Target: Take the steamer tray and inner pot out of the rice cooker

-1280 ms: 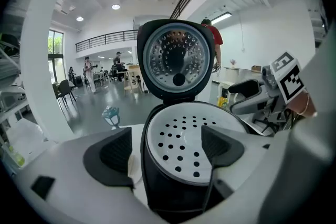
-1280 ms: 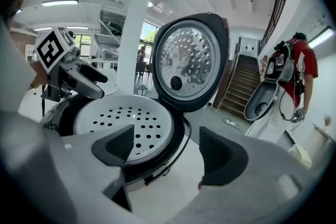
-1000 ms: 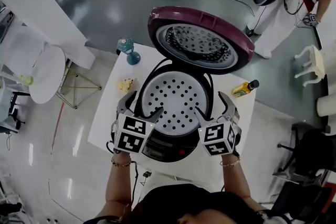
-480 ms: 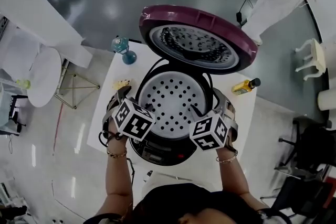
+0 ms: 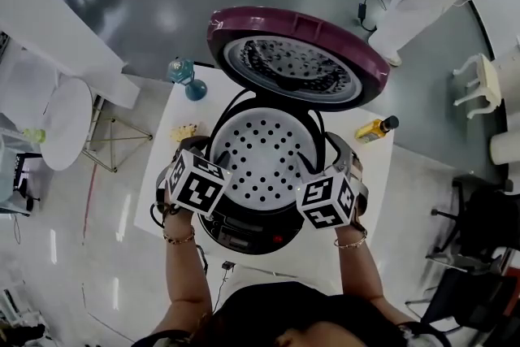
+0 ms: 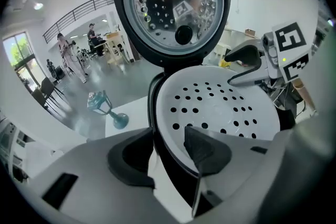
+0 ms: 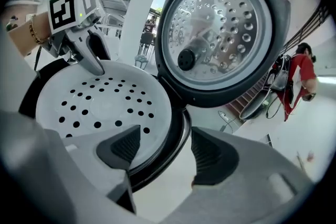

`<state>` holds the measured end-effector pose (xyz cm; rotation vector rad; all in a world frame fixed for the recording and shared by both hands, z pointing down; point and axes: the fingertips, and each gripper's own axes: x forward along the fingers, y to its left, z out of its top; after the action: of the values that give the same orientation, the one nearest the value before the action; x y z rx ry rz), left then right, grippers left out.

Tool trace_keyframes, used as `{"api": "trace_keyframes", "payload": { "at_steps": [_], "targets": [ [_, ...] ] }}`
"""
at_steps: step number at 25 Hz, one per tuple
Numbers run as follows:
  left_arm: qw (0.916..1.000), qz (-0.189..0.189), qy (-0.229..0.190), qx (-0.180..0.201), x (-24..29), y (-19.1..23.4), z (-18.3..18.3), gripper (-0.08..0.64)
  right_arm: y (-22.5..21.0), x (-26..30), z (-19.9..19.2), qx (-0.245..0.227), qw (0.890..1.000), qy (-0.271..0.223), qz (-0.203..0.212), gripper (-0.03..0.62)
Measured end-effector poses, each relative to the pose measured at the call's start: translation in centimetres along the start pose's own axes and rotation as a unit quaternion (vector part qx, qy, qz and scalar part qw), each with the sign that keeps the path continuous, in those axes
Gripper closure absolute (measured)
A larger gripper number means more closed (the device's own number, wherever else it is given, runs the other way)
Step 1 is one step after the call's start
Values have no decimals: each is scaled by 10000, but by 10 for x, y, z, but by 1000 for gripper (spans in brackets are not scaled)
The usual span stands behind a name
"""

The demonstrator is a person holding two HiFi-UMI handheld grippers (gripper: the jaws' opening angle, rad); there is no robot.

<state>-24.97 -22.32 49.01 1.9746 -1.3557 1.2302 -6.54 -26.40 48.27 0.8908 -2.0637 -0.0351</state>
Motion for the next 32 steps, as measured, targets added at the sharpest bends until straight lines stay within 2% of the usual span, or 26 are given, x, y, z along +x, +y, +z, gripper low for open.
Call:
{"api": "trace_keyframes", "payload": {
  "at_steps": [4,12,15,20,23,27,32],
  "targets": [
    [9999,41,-107,30,-4,-2,5,379,1,-3,1,217,9996,-103,151,349],
    [9996,141,-262,-30,-9,-3,10,443,5,-9,1,753,9953,-327,510,464],
    [9993,220,-311,-30,-11,-3,12,448,5,-12,3,759,9954,-397,440,477],
    [9949,463,-876,-199,-36,-1,29,468,-1,-29,14,683,9941,-839,15,495],
    [9930,662,-972,-137,-45,3,35,468,-9,-39,24,796,9904,-1124,-127,500],
    [9918,634,-1097,-182,-56,-2,34,468,-11,-54,29,957,9862,-1344,-123,506],
    [9867,655,-1468,-234,-82,-12,39,472,-11,-77,30,1139,9807,-1565,-283,512]
  ]
}}
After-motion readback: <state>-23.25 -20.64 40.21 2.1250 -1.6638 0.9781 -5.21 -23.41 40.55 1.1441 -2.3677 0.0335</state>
